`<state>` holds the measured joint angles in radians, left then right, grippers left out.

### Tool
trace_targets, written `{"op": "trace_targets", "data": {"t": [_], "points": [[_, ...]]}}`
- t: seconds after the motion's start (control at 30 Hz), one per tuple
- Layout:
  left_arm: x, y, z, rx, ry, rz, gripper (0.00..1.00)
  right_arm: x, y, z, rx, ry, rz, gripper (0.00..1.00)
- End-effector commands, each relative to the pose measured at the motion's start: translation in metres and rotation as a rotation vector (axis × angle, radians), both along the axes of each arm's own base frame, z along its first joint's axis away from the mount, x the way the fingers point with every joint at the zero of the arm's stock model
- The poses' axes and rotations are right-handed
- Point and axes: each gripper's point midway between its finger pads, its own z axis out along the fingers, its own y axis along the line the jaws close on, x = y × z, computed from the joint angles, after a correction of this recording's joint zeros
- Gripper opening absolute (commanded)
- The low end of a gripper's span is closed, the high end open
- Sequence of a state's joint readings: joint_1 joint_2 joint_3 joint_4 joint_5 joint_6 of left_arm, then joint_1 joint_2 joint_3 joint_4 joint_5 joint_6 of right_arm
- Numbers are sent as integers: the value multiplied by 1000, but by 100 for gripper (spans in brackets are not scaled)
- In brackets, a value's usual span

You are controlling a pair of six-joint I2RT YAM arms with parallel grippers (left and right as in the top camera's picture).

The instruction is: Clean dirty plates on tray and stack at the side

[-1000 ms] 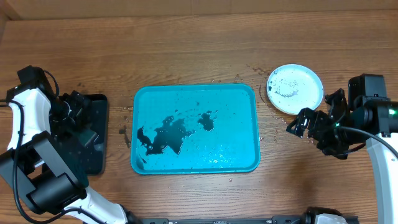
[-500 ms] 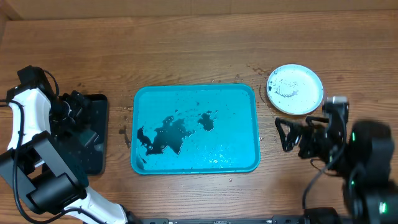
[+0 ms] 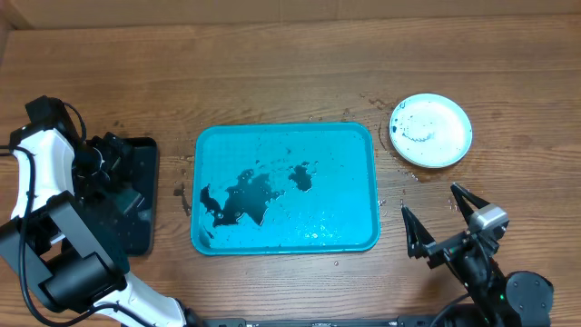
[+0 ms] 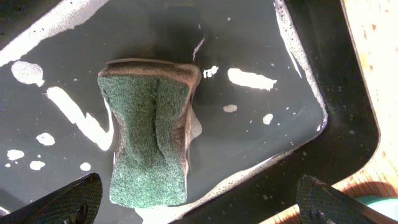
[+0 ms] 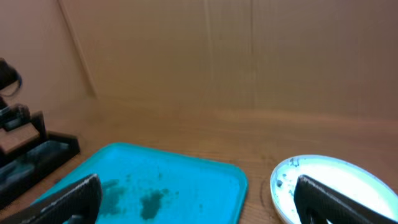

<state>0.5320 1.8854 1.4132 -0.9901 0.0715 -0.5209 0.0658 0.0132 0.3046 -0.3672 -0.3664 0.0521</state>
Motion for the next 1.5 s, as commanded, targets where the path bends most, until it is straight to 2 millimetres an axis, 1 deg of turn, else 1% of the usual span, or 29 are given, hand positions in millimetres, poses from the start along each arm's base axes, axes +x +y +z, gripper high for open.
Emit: {"op": "trace_targets", "data": {"t": [0.0, 0.13, 0.37, 0.57, 0.63, 0.67, 0.73, 0.83, 1.47], "points": [[1, -1, 1, 2, -2, -4, 100, 10, -4, -12, -6, -28, -25, 100], [1, -1, 1, 2, -2, -5, 100, 23, -9, -24, -2, -80, -59, 100], [1, -1, 1, 1, -2, -5, 100, 33, -17, -38, 4, -133, -107, 100], [1, -1, 1, 1, -1, -5, 100, 39, -38, -41, -11, -124, -233, 100], [1, -1, 1, 2, -2, -5, 100, 42, -45, -49, -16, -90, -279, 100], [1, -1, 1, 1, -1, -5, 100, 43, -51, -60, -24, -46, -312, 100], [1, -1, 1, 2, -2, -5, 100, 44, -57, -70, -33, -6, -347, 100], [1, -1, 1, 2, -2, -5, 100, 44, -63, -71, -35, -3, -380, 100], [1, -1, 1, 1, -1, -5, 100, 44, -63, -70, -34, -4, -378, 100]]}}
